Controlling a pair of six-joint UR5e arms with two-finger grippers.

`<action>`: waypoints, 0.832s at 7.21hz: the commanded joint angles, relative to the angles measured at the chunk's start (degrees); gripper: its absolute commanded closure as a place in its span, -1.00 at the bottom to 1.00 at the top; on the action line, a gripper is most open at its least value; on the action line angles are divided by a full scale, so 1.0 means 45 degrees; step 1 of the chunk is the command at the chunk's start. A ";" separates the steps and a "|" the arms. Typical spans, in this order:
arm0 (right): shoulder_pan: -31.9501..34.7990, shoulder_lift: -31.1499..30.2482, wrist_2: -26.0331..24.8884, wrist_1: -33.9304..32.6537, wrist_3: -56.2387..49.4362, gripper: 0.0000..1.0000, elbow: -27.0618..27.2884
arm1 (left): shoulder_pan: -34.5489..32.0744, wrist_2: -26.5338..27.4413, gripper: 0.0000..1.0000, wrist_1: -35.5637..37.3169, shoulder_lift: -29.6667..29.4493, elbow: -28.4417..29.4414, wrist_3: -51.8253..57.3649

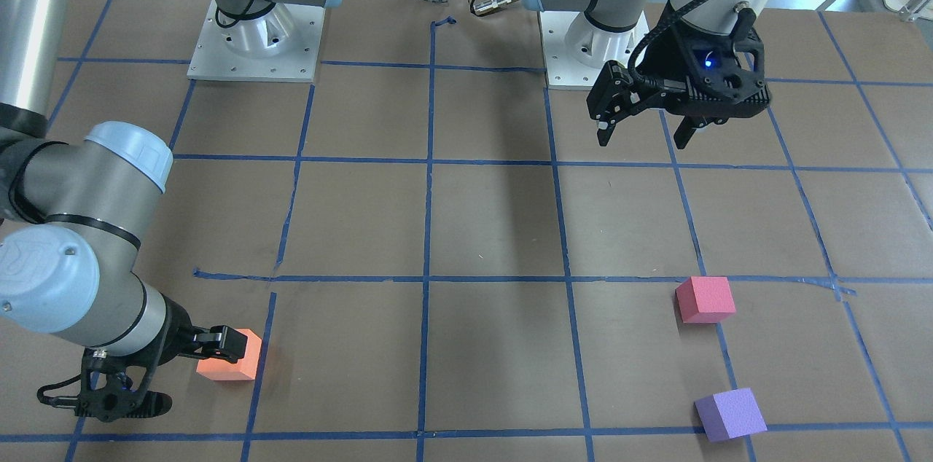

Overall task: Arrange blocks in a line
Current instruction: 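Lower the right gripper onto the orange cube and close on it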

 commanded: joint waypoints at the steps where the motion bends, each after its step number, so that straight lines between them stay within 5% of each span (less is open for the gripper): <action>1: 0.0021 0.0397 0.0228 -0.0208 0.0024 -1.00 0.0402 | 0.0000 0.0000 -1.00 0.0008 0.0000 -0.0009 0.0000; 4: 0.0080 0.0865 0.0229 -0.0617 0.0180 -1.00 0.0403 | 0.0000 0.0000 -1.00 0.0008 0.0000 -0.0009 0.0000; 5: 0.0080 0.0886 0.0229 -0.0871 0.0122 -0.75 0.0403 | 0.0000 0.0000 -1.00 0.0008 0.0000 -0.0009 0.0000; 6: 0.0080 0.0887 0.0171 -0.0874 0.0044 -0.22 0.0403 | 0.0000 0.0000 -1.00 0.0008 0.0000 -0.0009 0.0000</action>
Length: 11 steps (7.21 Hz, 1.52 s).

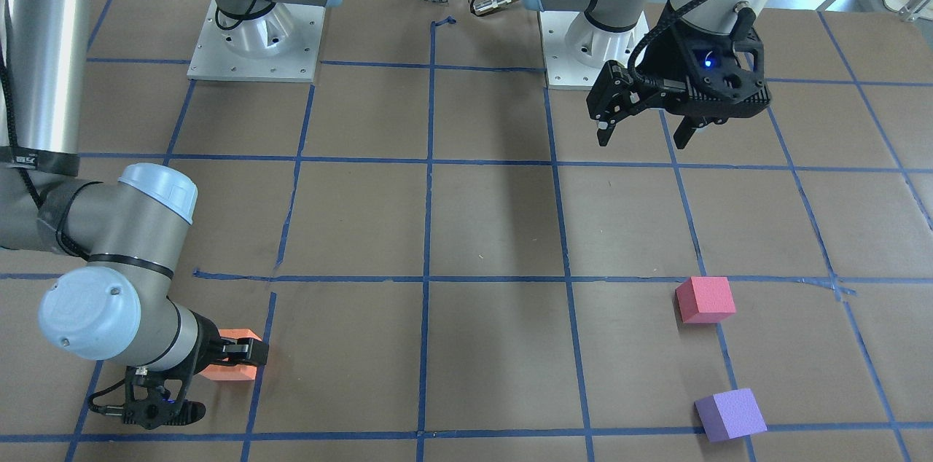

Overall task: Arrange blocks in a line
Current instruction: 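Carry the orange cube with the right gripper toward the table's middle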

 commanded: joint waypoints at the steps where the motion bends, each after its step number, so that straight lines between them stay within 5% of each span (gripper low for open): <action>1: 0.0003 0.0013 -0.0122 -0.0087 -0.0095 0.03 -0.0018 | 0.0000 0.0000 -1.00 -0.0017 0.0000 0.0000 0.0000; 5: 0.0333 -0.0084 0.0070 -0.0048 -0.0038 0.15 -0.0524 | 0.0000 0.0000 -1.00 -0.0017 0.0000 0.0000 0.0000; 8: 0.2594 0.0032 0.0228 -0.0184 0.1441 0.18 -0.1129 | 0.0019 0.0019 -1.00 -0.0018 0.0000 0.0019 0.0058; 11: 0.4411 0.1433 0.0307 -0.0165 0.4115 0.17 -0.3447 | 0.0175 0.0019 -1.00 -0.0018 0.0020 0.0020 0.0194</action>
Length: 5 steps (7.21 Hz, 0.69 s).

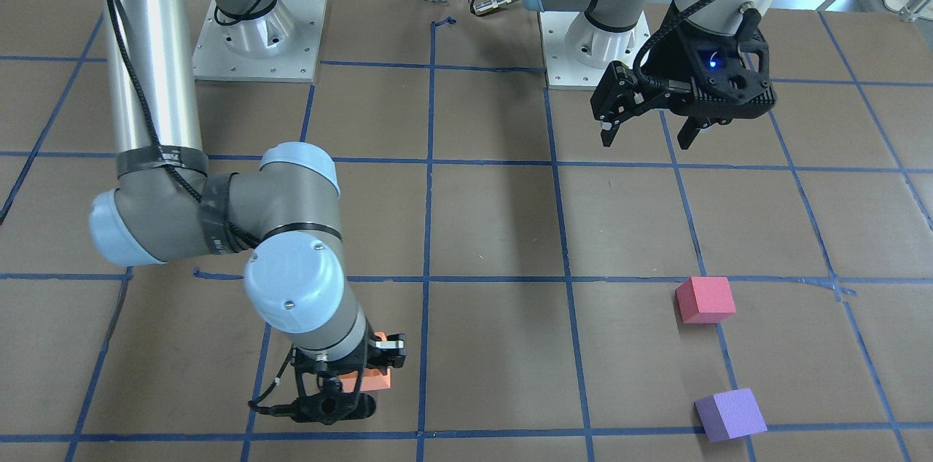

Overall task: Arrange blocks in a line
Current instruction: 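Carry the orange cube with the right gripper toward the table's middle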

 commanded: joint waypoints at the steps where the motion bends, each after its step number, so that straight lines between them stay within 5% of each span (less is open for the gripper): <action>1: 0.1238 0.1057 0.0047 0.0018 0.1596 0.16 -0.1344 | 0.0115 0.0006 -1.00 0.0000 0.0027 -0.0014 0.0154; 5: 0.1613 0.1335 0.0301 -0.0060 0.2226 0.16 -0.1328 | 0.0428 0.0006 -1.00 -0.0039 0.0066 -0.0014 0.0604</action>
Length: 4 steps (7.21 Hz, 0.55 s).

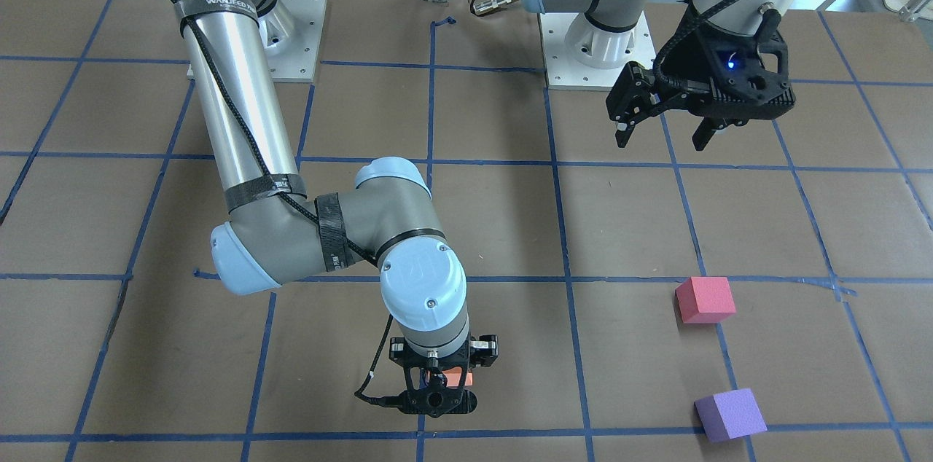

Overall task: Arrange blocks in a line
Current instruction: 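Carry the orange cube with the right gripper toward the table's middle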

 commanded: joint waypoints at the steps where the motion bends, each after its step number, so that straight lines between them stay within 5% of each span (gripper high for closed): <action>1: 0.0034 0.0037 -0.0002 -0.0010 0.0079 0.13 0.0025 | 0.0065 -0.0024 -1.00 -0.0008 0.0011 -0.0001 0.0046; 4: 0.0034 0.0037 -0.0196 0.0009 0.0060 0.05 0.0064 | 0.0046 -0.0005 -1.00 -0.0008 0.0011 -0.0020 0.0046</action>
